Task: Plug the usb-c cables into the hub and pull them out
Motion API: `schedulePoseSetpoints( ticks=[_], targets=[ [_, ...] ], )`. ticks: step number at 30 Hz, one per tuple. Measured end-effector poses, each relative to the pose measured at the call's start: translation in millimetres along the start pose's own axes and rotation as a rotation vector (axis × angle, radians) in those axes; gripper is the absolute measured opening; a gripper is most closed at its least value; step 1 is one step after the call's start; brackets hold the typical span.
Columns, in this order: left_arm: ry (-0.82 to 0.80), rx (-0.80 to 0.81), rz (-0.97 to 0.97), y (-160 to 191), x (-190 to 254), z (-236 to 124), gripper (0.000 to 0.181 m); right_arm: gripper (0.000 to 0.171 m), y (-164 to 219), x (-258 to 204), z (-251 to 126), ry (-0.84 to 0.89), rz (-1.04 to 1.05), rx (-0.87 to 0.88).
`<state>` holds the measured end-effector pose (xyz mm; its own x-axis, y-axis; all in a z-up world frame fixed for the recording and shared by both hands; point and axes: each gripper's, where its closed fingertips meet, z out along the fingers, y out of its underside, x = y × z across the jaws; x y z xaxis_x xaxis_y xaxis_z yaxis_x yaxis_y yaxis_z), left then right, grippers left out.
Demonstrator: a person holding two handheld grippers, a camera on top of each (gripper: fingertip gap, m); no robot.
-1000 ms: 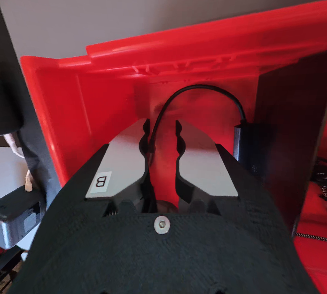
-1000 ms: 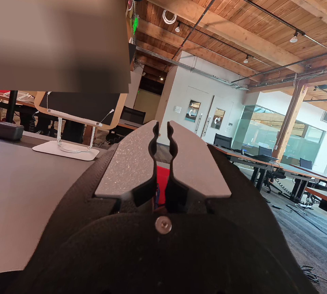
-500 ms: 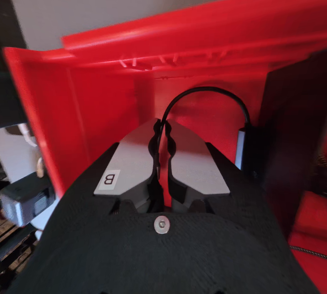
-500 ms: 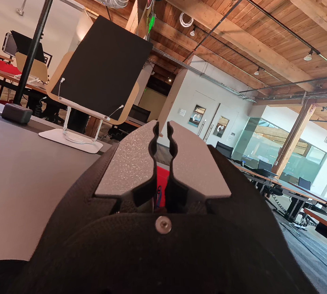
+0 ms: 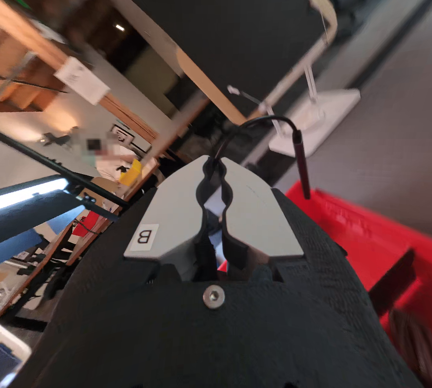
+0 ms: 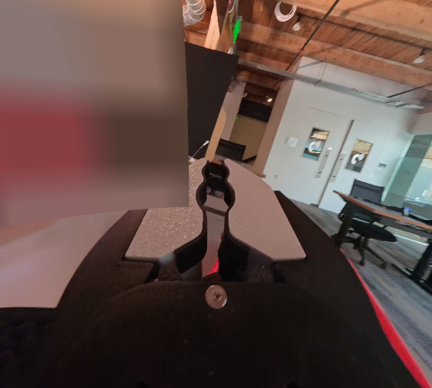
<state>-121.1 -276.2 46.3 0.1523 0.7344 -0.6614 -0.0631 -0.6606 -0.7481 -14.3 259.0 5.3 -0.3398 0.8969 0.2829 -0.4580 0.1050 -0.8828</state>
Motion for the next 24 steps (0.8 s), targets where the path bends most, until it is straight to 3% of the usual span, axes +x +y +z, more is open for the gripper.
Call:
schedulePoseSetpoints(
  ticks=[3,6,15,19,24],
  targets=[
    [-0.102,0.141,-0.152,-42.2,-1.4,-14.2,0.006,0.009,7.6,-14.2,2.9,-0.072,0.061,-0.047],
    [-0.090,0.237,-0.264,-75.4,16.2,-22.8,0.006,0.011,8.2,-40.6,6.4,-0.183,0.142,-0.048],
    [0.135,0.497,-0.578,-139.4,118.3,-58.0,0.006,0.031,-3.7,-146.8,13.2,-0.689,0.656,-0.001],
    [0.208,0.590,-0.667,-155.3,156.3,-78.7,0.006,0.044,2.5,-179.0,15.2,-0.810,0.727,-0.067],
    [0.357,0.612,-0.703,-169.6,198.9,-85.3,0.006,0.046,-9.8,-216.4,17.5,-0.885,0.691,-0.041]
  ],
)
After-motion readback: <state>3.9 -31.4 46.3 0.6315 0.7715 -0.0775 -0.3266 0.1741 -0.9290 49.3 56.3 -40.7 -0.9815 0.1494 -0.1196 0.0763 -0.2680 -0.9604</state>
